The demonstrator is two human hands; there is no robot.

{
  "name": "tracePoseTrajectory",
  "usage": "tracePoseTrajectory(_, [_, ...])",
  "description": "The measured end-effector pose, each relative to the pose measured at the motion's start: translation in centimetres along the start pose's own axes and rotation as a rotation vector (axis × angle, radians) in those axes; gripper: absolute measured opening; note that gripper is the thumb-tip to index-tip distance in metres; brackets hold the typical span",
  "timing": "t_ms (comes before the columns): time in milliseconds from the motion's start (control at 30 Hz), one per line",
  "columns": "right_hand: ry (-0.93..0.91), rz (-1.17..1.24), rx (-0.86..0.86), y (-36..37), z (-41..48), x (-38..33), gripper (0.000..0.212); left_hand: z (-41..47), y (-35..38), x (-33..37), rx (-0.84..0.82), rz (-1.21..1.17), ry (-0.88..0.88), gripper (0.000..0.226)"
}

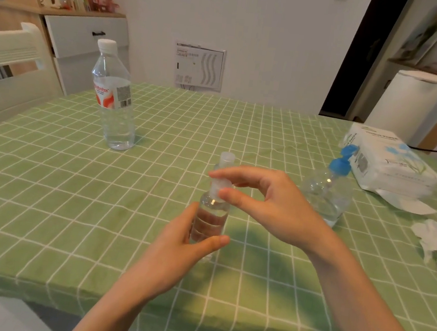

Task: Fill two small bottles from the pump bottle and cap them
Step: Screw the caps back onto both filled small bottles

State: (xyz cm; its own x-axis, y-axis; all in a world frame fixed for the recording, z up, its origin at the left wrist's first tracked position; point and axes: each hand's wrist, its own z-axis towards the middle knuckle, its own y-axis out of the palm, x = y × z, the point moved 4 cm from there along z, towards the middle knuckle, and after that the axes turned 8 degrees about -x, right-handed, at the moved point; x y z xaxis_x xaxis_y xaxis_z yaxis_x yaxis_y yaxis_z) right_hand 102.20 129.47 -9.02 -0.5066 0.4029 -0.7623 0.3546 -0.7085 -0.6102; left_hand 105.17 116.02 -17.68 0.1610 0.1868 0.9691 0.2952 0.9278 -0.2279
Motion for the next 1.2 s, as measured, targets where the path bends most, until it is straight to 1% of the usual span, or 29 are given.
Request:
tracePoseTrajectory(67, [0.008,-0.019,0.069,-0.1,0.1,-0.1,0.015,0.0,0.2,0.0,0.005,0.006,-0.014,0.045])
tracePoseTrajectory(167, [0.051,-0.110,0.117,-0.1,0.2,0.0,0.027,0.0,0.4,-0.1,0.008,0.008,-0.030,0.045])
tracePoseTrajectory(300, [0.072,-0.067,0.012,-0.1,0.1,0.3,0.043,0.0,0.1,0.0,0.007,0.007,-0.026,0.045])
tracePoseTrajectory(333, [0.053,-0.048,0.000,-0.2,0.0,0.3,0.039,0.0,0.0,0.0,0.007,0.012,-0.020,0.046])
tracePoseTrajectory(400, [0.022,-0.039,0.027,-0.3,0.1,0.2,0.026,0.1,0.0,0.1,0.006,0.025,-0.012,0.045])
tracePoseTrajectory(467, [0.027,-0.066,0.076,-0.4,0.2,0.2,0.021,0.1,0.1,0.1,0.010,0.025,-0.010,0.043])
tracePoseTrajectory(533, [0.038,-0.107,0.087,-0.3,0.3,0.2,0.023,0.1,0.2,0.0,0.014,0.018,-0.014,0.044])
tracePoseTrajectory(667, [0.034,-0.100,-0.009,0.0,0.2,0.1,0.032,0.0,0.2,0.2,-0.008,0.016,-0.012,0.049])
tracePoseTrajectory(700, [0.027,-0.091,-0.017,0.0,0.2,0.1,0.031,0.0,0.2,0.3,-0.010,0.026,-0.011,0.049])
tracePoseTrajectory(767, [0.025,-0.084,0.014,0.0,0.2,0.0,0.025,0.0,0.3,0.4,0.009,0.045,-0.012,0.046])
tracePoseTrajectory(833, [0.027,-0.083,0.071,0.1,0.3,0.0,0.022,0.0,0.2,0.6,0.052,0.069,-0.005,0.035])
tracePoseTrajectory(900, [0.031,-0.096,0.131,0.3,0.4,0.1,0.023,0.1,0.3,0.7,0.104,0.098,0.014,0.025])
tracePoseTrajectory(1000, [0.038,-0.122,0.196,0.6,0.5,0.1,0.025,0.2,0.2,0.9,0.189,0.154,0.050,0.019])
tracePoseTrajectory(1100, [0.044,-0.123,0.183,0.7,0.7,0.4,0.026,0.3,0.1,0.6,0.200,0.169,0.059,0.020])
tracePoseTrajectory(1200, [0.046,-0.090,0.119,0.7,0.7,0.8,0.027,0.5,-0.1,-0.1,0.149,0.075,0.016,0.023])
